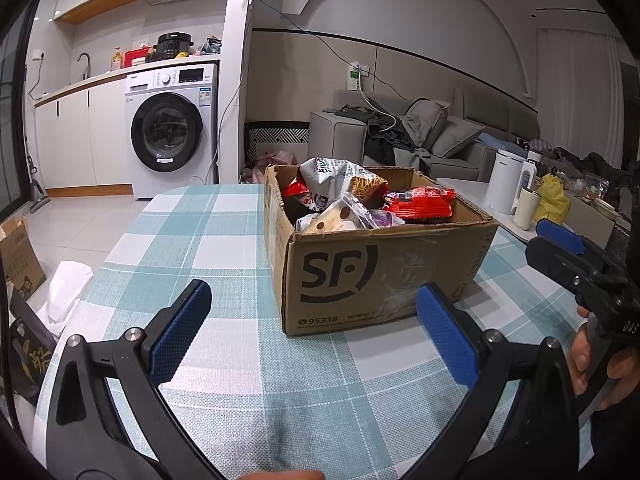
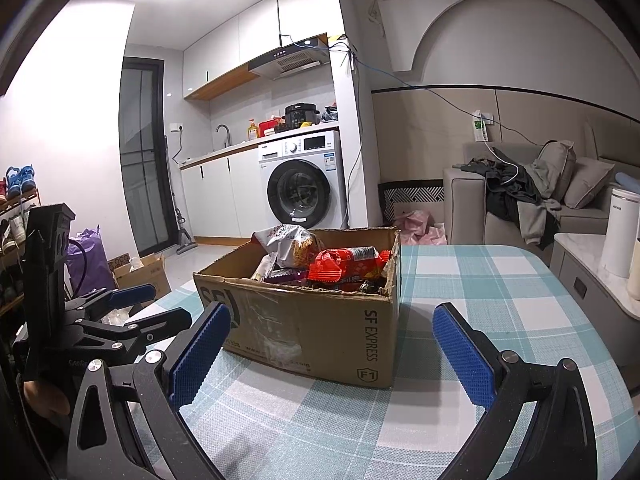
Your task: Organize snacks
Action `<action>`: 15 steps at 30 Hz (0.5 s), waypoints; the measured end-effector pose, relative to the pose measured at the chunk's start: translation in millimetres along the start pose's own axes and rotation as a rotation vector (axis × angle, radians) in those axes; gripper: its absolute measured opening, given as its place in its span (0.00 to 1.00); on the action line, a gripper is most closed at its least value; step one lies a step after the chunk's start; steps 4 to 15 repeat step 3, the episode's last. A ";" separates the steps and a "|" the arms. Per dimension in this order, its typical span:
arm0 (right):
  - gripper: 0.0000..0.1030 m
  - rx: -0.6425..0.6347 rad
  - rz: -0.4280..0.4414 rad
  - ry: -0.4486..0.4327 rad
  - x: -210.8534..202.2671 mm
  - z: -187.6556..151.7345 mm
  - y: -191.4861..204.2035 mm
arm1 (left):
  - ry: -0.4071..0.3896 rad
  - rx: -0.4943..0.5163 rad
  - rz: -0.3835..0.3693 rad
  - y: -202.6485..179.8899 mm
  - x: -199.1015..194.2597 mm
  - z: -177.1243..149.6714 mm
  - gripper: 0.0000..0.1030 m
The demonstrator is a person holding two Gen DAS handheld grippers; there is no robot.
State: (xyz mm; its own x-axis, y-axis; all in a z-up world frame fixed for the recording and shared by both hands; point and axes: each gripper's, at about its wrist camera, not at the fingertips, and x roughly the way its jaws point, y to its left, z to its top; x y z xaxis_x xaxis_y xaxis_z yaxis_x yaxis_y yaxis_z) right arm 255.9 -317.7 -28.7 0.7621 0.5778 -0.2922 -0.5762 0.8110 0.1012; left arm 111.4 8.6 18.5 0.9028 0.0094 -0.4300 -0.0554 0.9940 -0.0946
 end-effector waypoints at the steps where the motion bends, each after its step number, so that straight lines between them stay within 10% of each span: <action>1: 1.00 0.000 -0.001 0.001 0.0 0.1 -0.1 | 0.000 -0.002 0.001 0.4 0.1 -0.4 0.99; 15: 1.00 -0.001 -0.001 0.001 -0.2 0.0 0.3 | 0.002 -0.007 0.003 1.8 2.0 -0.2 0.99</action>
